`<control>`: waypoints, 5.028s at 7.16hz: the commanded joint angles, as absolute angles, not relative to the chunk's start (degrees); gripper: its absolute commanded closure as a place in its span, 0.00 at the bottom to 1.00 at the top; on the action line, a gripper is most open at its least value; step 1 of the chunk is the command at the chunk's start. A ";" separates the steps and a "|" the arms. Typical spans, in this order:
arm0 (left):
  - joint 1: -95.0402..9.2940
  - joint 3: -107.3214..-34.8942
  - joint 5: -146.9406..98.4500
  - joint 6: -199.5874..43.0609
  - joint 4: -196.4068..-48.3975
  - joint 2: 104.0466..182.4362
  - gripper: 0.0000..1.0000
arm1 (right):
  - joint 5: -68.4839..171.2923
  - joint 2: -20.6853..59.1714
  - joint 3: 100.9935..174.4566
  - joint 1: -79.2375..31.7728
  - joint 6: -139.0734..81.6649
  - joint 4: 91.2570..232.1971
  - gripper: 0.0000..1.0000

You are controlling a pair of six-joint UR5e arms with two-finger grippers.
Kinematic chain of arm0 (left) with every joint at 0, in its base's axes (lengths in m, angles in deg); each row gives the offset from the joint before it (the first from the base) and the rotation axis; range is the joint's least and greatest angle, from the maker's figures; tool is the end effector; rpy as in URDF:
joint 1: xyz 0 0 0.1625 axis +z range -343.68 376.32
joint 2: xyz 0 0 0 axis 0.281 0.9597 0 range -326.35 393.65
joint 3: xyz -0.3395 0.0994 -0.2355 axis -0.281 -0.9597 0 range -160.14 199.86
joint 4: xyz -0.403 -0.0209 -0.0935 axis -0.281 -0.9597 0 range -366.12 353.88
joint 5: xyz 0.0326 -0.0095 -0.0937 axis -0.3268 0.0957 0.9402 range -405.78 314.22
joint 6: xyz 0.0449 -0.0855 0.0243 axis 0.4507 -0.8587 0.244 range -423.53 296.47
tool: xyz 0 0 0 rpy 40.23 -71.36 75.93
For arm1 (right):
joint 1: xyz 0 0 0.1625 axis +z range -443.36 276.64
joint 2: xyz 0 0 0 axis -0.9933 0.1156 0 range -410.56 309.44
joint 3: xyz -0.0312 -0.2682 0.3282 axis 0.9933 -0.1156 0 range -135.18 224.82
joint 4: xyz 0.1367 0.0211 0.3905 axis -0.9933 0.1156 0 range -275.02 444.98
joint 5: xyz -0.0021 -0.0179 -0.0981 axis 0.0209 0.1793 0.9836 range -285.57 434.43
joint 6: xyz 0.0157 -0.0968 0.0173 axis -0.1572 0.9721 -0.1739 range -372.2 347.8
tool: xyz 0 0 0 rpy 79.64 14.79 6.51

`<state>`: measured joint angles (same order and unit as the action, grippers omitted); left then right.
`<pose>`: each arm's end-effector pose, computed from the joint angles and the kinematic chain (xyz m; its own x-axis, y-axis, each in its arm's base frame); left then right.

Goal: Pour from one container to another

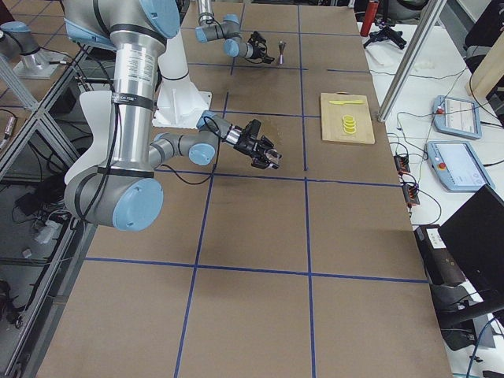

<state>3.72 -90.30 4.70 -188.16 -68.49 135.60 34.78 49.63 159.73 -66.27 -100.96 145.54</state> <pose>0.4700 -0.3065 0.4386 0.6774 -0.6005 -0.4248 0.7313 0.4870 0.4776 -0.3397 -0.3242 0.4572 0.7007 0.2009 0.6845 -0.6853 0.4566 0.5674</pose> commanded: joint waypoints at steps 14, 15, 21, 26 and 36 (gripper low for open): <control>-6.78 -113.02 14.59 -150.48 -67.38 136.57 0.00 | 44.45 48.31 146.07 -77.56 -112.57 145.45 0.39; -7.40 -113.46 14.60 -149.76 -67.38 136.65 0.00 | 44.80 48.31 146.15 -77.56 -112.57 145.36 0.00; -10.57 -114.70 16.36 -144.39 -67.65 138.93 0.00 | 38.05 50.67 151.59 -78.88 -109.60 145.45 0.00; -12.05 -115.57 18.54 -139.33 -67.65 139.47 0.00 | 19.37 61.04 165.20 -79.67 -105.03 145.97 0.00; -46.89 -99.38 52.42 -73.64 -93.09 138.42 0.00 | -54.74 56.86 171.92 -22.16 -48.26 159.37 0.00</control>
